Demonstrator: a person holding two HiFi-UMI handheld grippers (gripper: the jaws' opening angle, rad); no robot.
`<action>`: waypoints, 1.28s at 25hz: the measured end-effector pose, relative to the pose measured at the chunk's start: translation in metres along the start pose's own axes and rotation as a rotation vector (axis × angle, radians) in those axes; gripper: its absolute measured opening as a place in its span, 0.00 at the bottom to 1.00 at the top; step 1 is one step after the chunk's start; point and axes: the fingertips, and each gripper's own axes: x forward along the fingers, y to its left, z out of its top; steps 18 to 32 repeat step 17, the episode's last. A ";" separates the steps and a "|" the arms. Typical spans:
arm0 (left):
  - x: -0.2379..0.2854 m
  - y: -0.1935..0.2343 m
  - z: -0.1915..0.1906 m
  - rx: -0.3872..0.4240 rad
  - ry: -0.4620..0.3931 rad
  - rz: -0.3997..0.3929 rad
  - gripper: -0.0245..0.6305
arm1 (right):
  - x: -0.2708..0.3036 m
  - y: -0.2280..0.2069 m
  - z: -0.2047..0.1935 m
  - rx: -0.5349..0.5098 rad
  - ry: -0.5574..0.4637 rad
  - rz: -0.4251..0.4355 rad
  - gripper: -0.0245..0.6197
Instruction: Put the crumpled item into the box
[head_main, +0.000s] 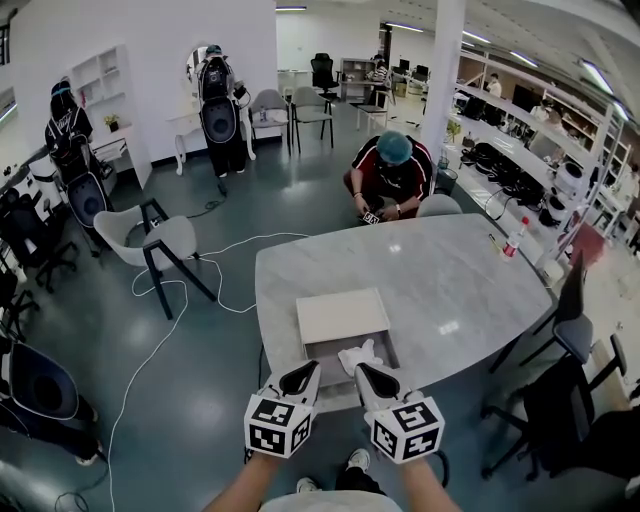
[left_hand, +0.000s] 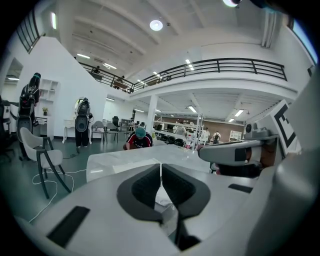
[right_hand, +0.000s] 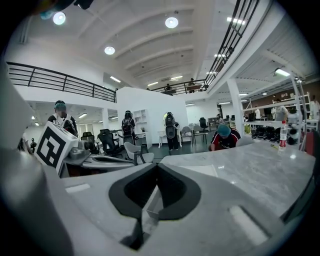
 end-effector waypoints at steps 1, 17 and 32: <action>-0.002 0.000 0.000 0.001 -0.002 0.000 0.07 | -0.001 0.002 -0.001 -0.003 0.000 0.000 0.05; -0.002 -0.004 -0.003 0.014 -0.012 -0.012 0.07 | 0.001 0.005 -0.005 -0.013 -0.009 -0.001 0.05; -0.002 -0.004 -0.003 0.014 -0.012 -0.012 0.07 | 0.001 0.005 -0.005 -0.013 -0.009 -0.001 0.05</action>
